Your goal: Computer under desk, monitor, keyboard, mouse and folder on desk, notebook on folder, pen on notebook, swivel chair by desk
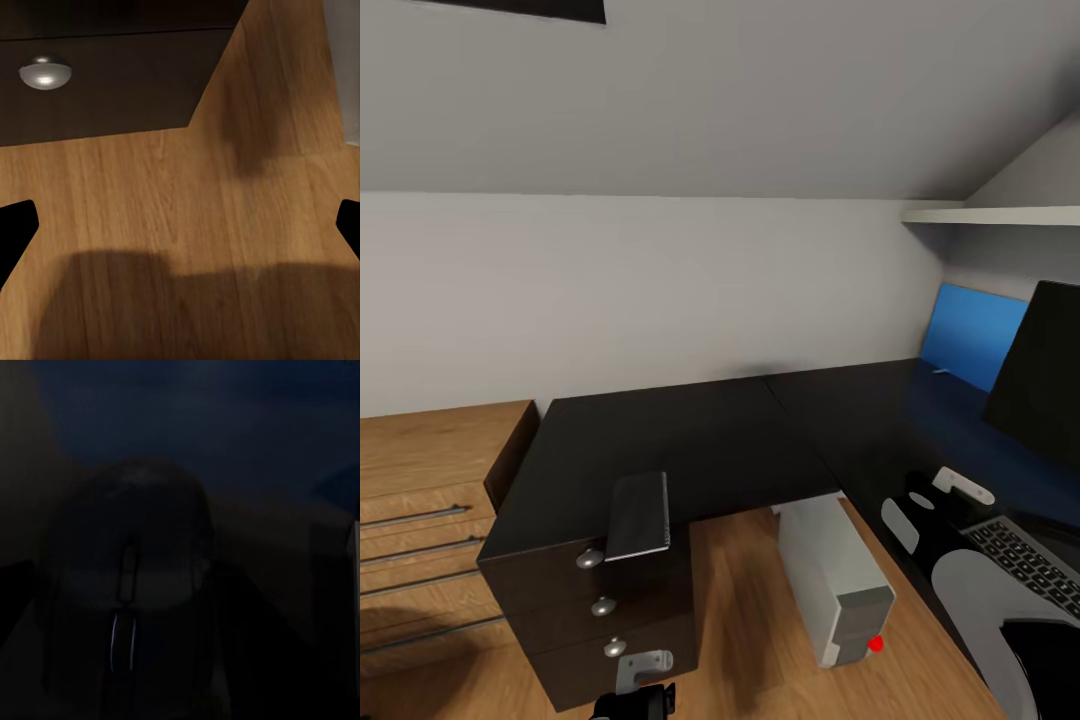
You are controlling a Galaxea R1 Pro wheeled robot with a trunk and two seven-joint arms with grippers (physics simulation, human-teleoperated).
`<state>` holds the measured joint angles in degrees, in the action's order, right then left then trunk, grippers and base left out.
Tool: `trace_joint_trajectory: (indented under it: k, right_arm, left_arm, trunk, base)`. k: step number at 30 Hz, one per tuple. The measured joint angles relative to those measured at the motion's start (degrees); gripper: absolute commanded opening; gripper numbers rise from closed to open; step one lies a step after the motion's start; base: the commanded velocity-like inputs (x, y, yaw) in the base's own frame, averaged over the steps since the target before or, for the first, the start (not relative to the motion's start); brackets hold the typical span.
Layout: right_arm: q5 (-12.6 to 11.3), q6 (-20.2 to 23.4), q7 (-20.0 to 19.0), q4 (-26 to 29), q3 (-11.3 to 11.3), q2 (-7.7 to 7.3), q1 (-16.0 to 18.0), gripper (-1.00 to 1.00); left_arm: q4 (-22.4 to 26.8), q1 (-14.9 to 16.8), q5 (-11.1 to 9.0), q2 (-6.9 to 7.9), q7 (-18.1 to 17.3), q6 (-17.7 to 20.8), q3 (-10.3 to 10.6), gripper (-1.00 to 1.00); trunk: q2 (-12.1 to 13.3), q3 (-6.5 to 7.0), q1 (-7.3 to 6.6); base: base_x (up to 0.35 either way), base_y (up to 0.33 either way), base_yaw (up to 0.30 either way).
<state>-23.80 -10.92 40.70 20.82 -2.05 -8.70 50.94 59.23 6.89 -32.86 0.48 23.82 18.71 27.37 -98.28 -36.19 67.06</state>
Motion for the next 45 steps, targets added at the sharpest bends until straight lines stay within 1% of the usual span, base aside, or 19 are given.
trace_joint_trajectory:
  k: [11,15,18,21,24,41,42,45]
  right_arm:
    - [0.0,0.1,0.0,0.0,0.0,-0.08,0.0,-1.00]
    - [0.0,0.1,0.0,0.0,0.0,-0.75,0.0,-1.00]
    - [-0.1,0.1,0.1,0.0,0.0,-0.96,0.0,-1.00]
    - [-0.2,0.1,1.5,0.0,0.1,-1.43,0.0,-1.00]
    - [-0.3,0.1,2.0,0.0,0.1,-1.74,0.0,-1.00]
    - [-0.3,0.3,2.1,0.0,0.0,-1.82,0.0,-1.00]
    - [-0.3,0.3,2.2,0.0,0.0,-1.80,0.0,1.00]
    - [-0.5,0.2,2.2,0.0,0.0,-1.74,0.0,1.00]
  left_arm:
    - [-0.1,0.0,0.0,0.00,0.0,0.0,0.0,1.00]
    - [-0.1,0.0,0.0,0.00,0.0,0.0,0.0,1.00]
    - [-0.1,0.0,0.0,0.00,0.0,0.0,0.0,1.00]
    - [-0.1,0.0,0.0,0.00,0.0,0.0,0.0,1.00]
    - [-0.1,0.0,0.0,0.00,0.0,0.0,0.0,1.00]
    - [0.0,0.0,0.1,0.00,0.0,0.1,0.0,1.00]
    - [0.0,0.0,0.1,0.00,0.0,0.1,0.0,1.00]
    - [-0.1,0.0,0.1,0.00,0.0,0.1,0.0,1.00]
  trunk:
    - [0.0,0.00,0.01]
    - [0.0,0.00,0.01]
    - [0.0,0.00,0.01]
    - [0.0,0.00,0.01]
    - [0.0,0.00,0.01]
    - [0.0,0.00,0.01]
    - [0.0,0.00,0.01]
    - [0.0,0.00,0.01]
  base:
    - [0.007,0.000,0.000]
    - [0.000,0.000,0.000]
    - [0.000,0.000,0.000]
    - [0.000,0.000,0.000]
    - [0.000,0.000,0.000]
    - [0.000,0.000,0.000]
    - [0.000,0.000,0.000]
    - [0.000,0.000,0.000]
